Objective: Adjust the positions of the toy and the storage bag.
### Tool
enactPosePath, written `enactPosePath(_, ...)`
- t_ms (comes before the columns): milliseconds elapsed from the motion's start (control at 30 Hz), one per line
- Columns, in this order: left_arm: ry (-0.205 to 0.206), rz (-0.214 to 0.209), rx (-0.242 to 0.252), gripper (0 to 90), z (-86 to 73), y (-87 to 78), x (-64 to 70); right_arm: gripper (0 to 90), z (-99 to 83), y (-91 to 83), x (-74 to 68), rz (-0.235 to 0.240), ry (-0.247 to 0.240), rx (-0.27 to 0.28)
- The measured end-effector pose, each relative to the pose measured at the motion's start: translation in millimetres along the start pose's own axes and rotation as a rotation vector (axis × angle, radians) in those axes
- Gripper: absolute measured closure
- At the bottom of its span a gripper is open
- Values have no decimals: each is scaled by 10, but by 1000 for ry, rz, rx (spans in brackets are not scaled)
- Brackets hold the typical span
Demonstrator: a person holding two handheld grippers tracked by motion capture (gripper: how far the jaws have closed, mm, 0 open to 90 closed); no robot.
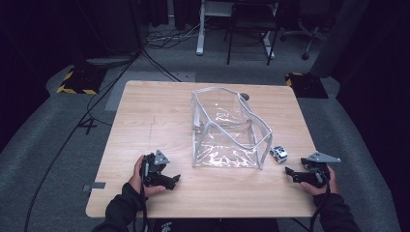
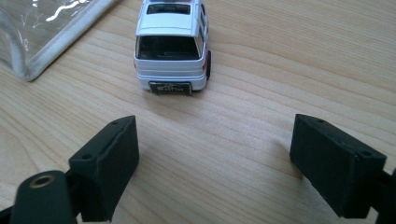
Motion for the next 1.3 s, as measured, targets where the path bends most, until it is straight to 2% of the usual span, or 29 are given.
enactPosePath(100, 20, -9, -5, 4, 32, 28, 50, 157, 0, 1, 0, 0, 0, 0)
enactPosePath(133, 30, -23, -6, 5, 70, 70, 126, 158, 1, 1, 0, 1, -1, 1)
enactPosePath(167, 30, -23, -6, 6, 70, 70, 126, 158, 1, 1, 0, 1, -1, 1)
enactPosePath(200, 52, -36, -4, 6, 119, 115, 202, 158, 3, 4, 1, 1, -1, 0)
enactPosePath(233, 52, -36, -4, 6, 119, 115, 202, 158, 3, 4, 1, 1, -1, 0)
enactPosePath(267, 71, -58, -11, 6, 166, 161, 283, 158, 3, 4, 1, 1, -1, 0)
enactPosePath(300, 71, -58, -11, 6, 166, 161, 283, 158, 3, 4, 1, 1, -1, 0)
enactPosePath(333, 73, -81, -19, 7, 207, 210, 365, 158, 3, 4, 0, 1, -1, 0)
enactPosePath(367, 73, -81, -19, 6, 207, 210, 365, 158, 3, 4, 0, 1, -1, 0)
enactPosePath(433, 105, -91, -17, 8, 293, 286, 430, 158, 3, 3, -1, 1, -1, 0)
enactPosePath(467, 108, -80, -10, 16, 328, 308, 441, 158, 3, 3, -1, 0, -1, 0)
enactPosePath(500, 110, -105, -2, 36, 358, 335, 485, 158, 3, 3, -1, 0, -1, 0)
enactPosePath(533, 110, -105, -2, 83, 358, 335, 485, 158, 3, 3, -1, 0, -1, 0)
enactPosePath(567, 126, -117, 16, 143, 425, 364, 537, 158, 3, 4, 1, 0, -2, 0)
enactPosePath(667, 141, -131, 27, 207, 506, 427, 591, 158, 5, 6, -2, 1, -1, 0)
enactPosePath(733, 130, -114, 28, 219, 542, 451, 579, 158, 6, 6, -3, 1, -1, 0)
enactPosePath(767, 119, -102, 47, 252, 564, 456, 563, 158, 5, 5, -3, 1, 0, -1)
enactPosePath(833, 110, -94, 54, 409, 575, 450, 542, 158, 4, 4, -5, 0, 2, 0)
enactPosePath(867, 93, -81, 66, 473, 586, 444, 500, 158, 3, 3, -6, 1, 1, -1)
enactPosePath(900, 93, -80, 69, 486, 588, 440, 487, 158, 4, 3, -6, 0, 1, -1)
enactPosePath(1033, 96, -90, 78, 527, 585, 424, 487, 158, 4, 3, -6, 0, 2, 0)
enactPosePath(1233, 107, -110, 98, 737, 576, 388, 467, 158, 4, 4, -6, 1, 1, 0)
enactPosePath(1267, 105, -145, 115, 820, 579, 374, 485, 158, 5, 4, -6, 1, 1, 0)
enactPosePath(1300, 102, -138, 115, 846, 581, 375, 475, 158, 4, 3, -6, 1, 1, 0)
Point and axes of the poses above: each handheld gripper's, and its own axes: y roughly forward along the jaws, z roughly out of its top, x roughly to its right, the point moved 9 cm from there along y, roughly forward along the jaws, and after that the axes turned 5 degrees about -y, right-handed, at the moved point
